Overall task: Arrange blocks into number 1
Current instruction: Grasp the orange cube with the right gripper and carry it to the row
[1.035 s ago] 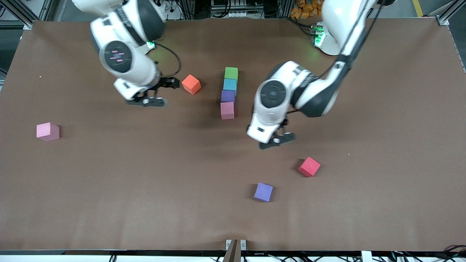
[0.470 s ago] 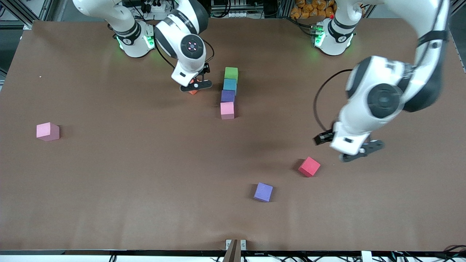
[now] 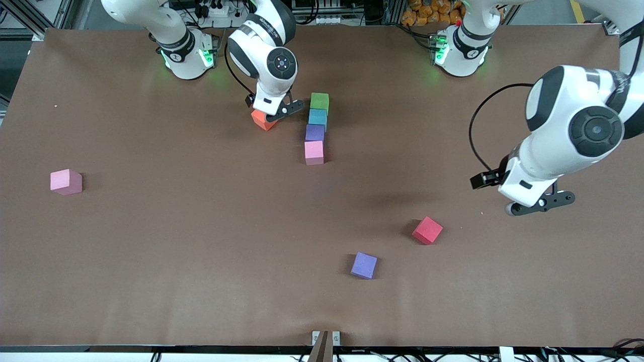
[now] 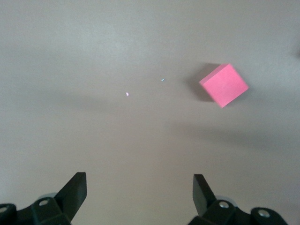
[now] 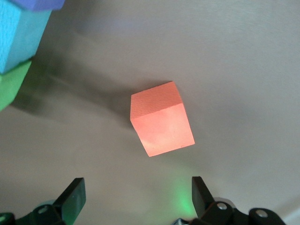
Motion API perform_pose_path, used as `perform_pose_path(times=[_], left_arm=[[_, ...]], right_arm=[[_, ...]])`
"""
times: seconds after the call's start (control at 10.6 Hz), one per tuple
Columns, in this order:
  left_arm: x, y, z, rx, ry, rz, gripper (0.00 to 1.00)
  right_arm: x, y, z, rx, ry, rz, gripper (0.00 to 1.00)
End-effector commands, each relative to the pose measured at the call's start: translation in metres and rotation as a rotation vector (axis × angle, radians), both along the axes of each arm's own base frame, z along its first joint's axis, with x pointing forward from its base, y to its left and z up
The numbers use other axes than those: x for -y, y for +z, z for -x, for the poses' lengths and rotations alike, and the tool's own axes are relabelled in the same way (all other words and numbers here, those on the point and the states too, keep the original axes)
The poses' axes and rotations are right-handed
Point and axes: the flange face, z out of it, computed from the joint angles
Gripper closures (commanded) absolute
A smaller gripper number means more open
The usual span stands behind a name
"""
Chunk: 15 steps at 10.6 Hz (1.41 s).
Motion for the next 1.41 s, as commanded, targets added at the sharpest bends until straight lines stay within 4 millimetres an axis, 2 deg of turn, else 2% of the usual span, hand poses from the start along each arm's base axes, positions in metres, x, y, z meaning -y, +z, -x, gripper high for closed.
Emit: perform_pose_path(times=[0.0, 0.19, 0.28, 0.38, 0.47, 0.66, 0.75, 0.94, 1.03, 1.13, 1.32], left_arm=[[-0.033, 0.027, 0.047, -0.006, -0.142, -0.016, 0.00], [-0.073, 0.060, 0.065, -0.036, -0.281, 0.006, 0.00], [-0.102, 0.082, 0.076, -0.031, -0.312, 0.031, 0.00], [-0.116, 0.100, 0.082, -0.003, -0.300, 0.068, 0.00], [-0.119, 0.118, 0.083, 0.017, -0.271, 0.088, 0.00], [-0.112, 0.148, 0.086, 0.019, -0.221, 0.083, 0.00], [-0.108, 0.151, 0.085, 0.026, -0.192, 0.081, 0.00], [-0.104, 0.173, 0.081, 0.086, -0.120, 0.138, 0.00], [-0.103, 0.176, 0.080, 0.097, -0.096, 0.142, 0.00], [-0.093, 0.175, 0.077, 0.105, -0.066, 0.136, 0.00], [-0.060, 0.183, 0.071, 0.129, 0.009, 0.114, 0.00]], right_arm=[[0.005, -0.016, 0.006, 0.005, 0.093, -0.042, 0.00], [0.001, -0.036, 0.008, 0.005, 0.106, -0.046, 0.00], [0.001, -0.038, 0.007, 0.003, 0.120, -0.049, 0.00], [0.002, -0.038, 0.006, 0.005, 0.156, -0.049, 0.00], [0.004, -0.039, 0.002, 0.013, 0.183, -0.041, 0.00], [0.007, -0.044, -0.001, 0.028, 0.224, -0.014, 0.00], [0.008, -0.048, -0.002, 0.036, 0.242, -0.006, 0.00], [0.008, -0.059, -0.004, 0.038, 0.257, -0.013, 0.00], [0.006, -0.062, -0.003, 0.036, 0.265, -0.016, 0.00], [0.007, -0.064, -0.003, 0.037, 0.270, -0.013, 0.00], [0.007, -0.065, -0.004, 0.045, 0.289, -0.014, 0.00]])
